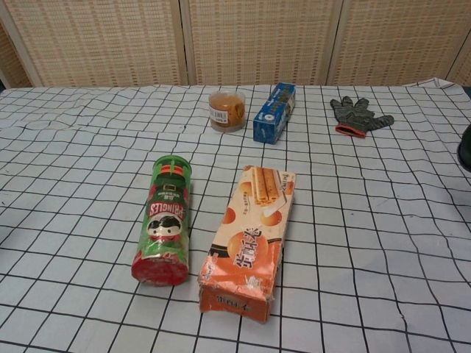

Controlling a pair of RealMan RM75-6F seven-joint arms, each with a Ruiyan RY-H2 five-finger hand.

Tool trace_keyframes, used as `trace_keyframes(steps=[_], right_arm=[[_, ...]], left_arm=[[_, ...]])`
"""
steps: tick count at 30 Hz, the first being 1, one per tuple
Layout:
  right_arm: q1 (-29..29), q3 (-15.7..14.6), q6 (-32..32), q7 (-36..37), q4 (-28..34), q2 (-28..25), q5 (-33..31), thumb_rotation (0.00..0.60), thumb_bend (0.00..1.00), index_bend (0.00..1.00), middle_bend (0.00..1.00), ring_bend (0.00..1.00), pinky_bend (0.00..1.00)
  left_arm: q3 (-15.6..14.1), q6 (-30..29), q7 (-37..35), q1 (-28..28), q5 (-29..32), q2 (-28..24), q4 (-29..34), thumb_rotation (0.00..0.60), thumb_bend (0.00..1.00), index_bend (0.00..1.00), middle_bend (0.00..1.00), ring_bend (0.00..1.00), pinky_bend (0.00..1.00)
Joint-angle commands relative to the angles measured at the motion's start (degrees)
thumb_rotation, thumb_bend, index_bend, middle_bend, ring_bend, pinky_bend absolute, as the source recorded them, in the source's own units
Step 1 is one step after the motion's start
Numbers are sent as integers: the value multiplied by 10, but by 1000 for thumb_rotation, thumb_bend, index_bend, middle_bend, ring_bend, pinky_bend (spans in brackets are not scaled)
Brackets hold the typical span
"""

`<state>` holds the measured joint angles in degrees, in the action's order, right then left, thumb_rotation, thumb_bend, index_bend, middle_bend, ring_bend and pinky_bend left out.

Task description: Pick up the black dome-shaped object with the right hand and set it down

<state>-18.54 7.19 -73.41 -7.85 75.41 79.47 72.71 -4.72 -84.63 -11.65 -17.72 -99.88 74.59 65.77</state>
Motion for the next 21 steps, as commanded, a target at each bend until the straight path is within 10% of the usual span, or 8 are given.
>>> trace_keyframes(steps=[1, 13, 21], right_arm=[[3, 18, 4, -7, 8, -3, -11, 600, 242, 625, 538, 479, 458], [-15, -28, -141, 330, -36, 40, 241, 600, 242, 624, 538, 480, 457], [-11, -40, -114, 374, -62, 33, 216, 600, 242, 624, 538, 480, 458]], left_arm=[[-1, 4, 2, -1, 1, 1, 0, 600, 449, 302, 276, 460, 626], [1, -2, 0, 2, 2, 1, -4, 600, 448, 302, 276, 460, 626], [0, -4, 0, 2, 1, 1, -4, 600, 449, 302, 276, 460, 626]])
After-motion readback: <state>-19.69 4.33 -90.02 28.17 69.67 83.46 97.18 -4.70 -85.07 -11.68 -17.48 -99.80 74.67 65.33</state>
